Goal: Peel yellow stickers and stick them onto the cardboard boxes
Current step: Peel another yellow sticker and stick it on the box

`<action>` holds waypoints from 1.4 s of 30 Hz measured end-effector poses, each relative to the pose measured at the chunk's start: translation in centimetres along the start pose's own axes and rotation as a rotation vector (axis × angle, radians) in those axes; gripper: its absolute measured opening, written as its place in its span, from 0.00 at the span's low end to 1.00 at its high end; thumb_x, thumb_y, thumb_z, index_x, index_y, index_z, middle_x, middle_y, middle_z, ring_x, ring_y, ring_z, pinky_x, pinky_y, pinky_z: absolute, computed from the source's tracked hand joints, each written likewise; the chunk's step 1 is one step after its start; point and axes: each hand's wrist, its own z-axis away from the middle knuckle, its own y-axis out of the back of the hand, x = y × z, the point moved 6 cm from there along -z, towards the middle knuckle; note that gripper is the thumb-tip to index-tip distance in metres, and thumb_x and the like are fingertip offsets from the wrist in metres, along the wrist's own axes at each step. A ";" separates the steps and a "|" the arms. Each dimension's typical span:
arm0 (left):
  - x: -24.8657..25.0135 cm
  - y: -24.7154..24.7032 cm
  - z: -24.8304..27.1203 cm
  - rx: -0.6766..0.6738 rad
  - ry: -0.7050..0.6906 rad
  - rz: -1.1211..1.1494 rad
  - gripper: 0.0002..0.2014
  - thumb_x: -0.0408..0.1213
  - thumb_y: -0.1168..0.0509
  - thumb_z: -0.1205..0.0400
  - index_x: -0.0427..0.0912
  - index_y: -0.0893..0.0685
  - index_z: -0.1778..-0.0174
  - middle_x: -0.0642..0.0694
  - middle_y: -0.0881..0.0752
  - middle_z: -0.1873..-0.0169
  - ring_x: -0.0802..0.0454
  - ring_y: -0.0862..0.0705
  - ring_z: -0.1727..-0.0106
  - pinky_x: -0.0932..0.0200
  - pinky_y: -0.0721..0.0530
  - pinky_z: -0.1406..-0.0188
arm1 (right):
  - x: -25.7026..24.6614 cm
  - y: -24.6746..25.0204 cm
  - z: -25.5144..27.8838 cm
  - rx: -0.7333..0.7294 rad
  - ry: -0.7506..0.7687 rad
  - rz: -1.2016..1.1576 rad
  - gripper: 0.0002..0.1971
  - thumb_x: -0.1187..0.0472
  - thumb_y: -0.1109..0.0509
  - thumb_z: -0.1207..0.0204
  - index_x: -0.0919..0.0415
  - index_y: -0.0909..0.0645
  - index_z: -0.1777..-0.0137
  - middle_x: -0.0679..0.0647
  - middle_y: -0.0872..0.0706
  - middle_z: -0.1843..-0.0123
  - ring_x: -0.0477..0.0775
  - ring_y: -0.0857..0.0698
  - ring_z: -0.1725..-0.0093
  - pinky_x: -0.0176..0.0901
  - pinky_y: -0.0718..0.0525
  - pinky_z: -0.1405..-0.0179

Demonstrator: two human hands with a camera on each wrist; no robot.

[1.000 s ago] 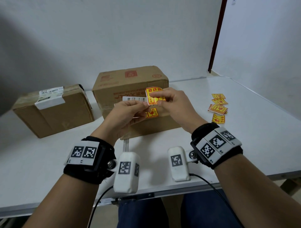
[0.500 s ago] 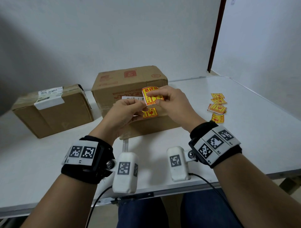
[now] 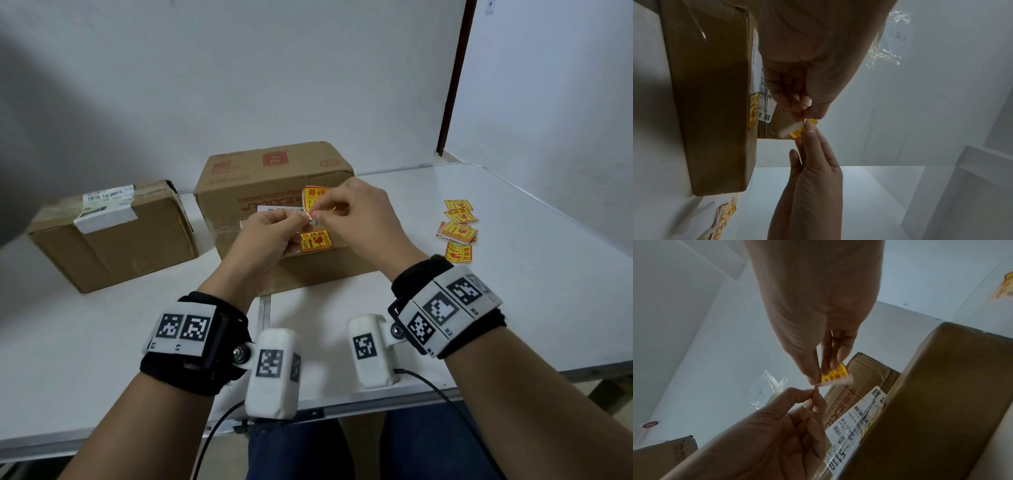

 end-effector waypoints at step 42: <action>2.8 -0.9 0.5 -0.066 -0.242 -0.730 0.07 0.39 0.32 0.19 0.40 0.11 0.57 0.46 0.10 0.62 0.49 0.13 0.60 0.52 0.13 0.55 | 2.2 -1.2 0.5 -0.258 -0.225 -0.189 0.06 0.53 0.27 0.32 0.53 0.12 0.66 0.47 0.10 0.68 0.50 0.10 0.62 0.55 0.09 0.51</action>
